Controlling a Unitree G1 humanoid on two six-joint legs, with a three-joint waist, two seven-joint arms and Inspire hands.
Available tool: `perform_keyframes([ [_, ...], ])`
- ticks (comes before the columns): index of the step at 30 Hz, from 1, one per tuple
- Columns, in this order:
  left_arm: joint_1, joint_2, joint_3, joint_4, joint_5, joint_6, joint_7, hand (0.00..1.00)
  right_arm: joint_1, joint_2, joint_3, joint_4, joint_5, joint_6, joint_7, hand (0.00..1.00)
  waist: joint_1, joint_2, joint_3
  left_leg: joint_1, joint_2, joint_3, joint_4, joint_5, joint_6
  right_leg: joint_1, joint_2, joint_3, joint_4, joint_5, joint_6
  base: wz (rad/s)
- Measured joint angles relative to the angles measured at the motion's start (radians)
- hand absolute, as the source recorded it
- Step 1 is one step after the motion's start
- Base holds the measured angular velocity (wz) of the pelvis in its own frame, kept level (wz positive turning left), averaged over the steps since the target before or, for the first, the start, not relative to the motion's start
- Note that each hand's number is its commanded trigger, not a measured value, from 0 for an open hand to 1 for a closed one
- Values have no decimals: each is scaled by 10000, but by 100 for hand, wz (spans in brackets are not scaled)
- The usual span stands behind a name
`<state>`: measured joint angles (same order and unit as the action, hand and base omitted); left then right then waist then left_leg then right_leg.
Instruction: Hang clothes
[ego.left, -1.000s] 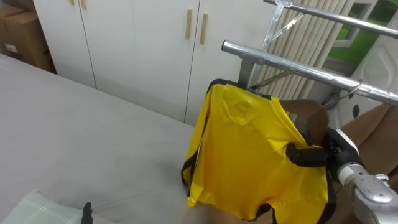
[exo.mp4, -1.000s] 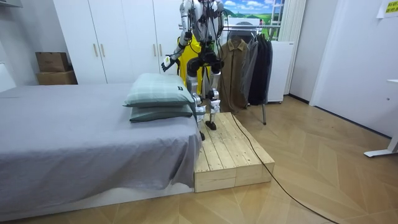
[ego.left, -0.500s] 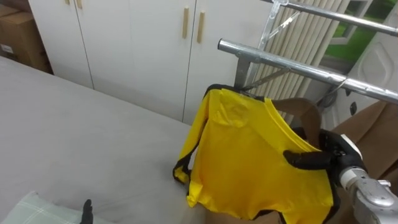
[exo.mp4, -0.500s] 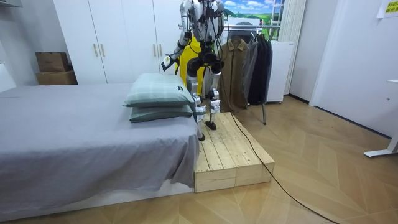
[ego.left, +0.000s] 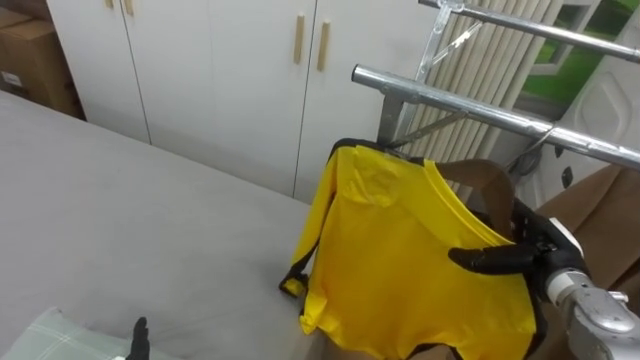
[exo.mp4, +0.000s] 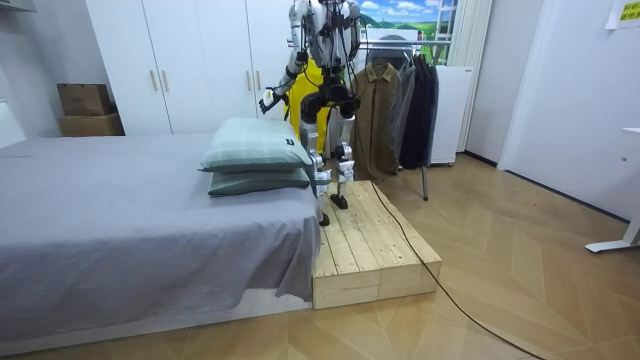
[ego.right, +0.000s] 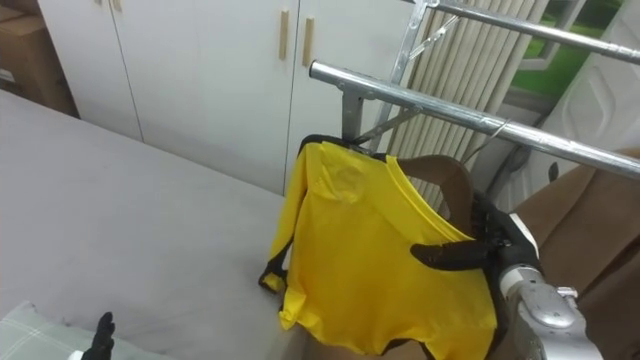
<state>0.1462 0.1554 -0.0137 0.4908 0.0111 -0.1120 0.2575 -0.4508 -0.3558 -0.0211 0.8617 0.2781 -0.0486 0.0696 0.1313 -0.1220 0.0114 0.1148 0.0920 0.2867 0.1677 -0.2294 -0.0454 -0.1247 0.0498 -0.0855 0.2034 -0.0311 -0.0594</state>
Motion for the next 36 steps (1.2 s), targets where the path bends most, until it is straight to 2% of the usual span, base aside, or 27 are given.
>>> perform_keyframes([
  [15, -35, 33, -19, 1, -210, 0, 27, 0, -1, 1, 9, -27, -4, 3, -299, 0, -28, -2, 3, -6, -1, 12, -17, -1, 0, -19, 12, 21, -12, -1, 0, 0],
  [21, -57, 115, -201, -23, -195, -2, 96, 0, -9, 53, 3, -670, -87, -44, -1023, 0, -211, 52, 1, -19, 7, 24, -22, -1, -1, -38, 21, 11, 9, 1, -2, 0],
  [27, -187, 127, -467, -23, -150, -4, 157, 0, -15, 52, 12, -953, -1021, -80, -1754, 0, -210, 73, -6, -17, 3, 42, -24, -1, -1, -61, 13, 21, 28, 2, -4, -1],
  [31, -187, 196, -462, -29, -67, -9, 241, 0, 36, 52, 10, -1645, -2453, -80, -2353, 0, -270, 125, -20, -98, 10, 115, -24, -1, -1, -159, 37, 62, 29, 15, -25, -3],
  [36, -199, 229, -461, -56, -71, -73, 432, 0, 53, 50, 20, -2609, -2899, -472, -3111, 0, -443, 156, -36, -159, 9, 88, -21, 3, -4, -222, 40, 81, 26, 15, -25, -1],
])
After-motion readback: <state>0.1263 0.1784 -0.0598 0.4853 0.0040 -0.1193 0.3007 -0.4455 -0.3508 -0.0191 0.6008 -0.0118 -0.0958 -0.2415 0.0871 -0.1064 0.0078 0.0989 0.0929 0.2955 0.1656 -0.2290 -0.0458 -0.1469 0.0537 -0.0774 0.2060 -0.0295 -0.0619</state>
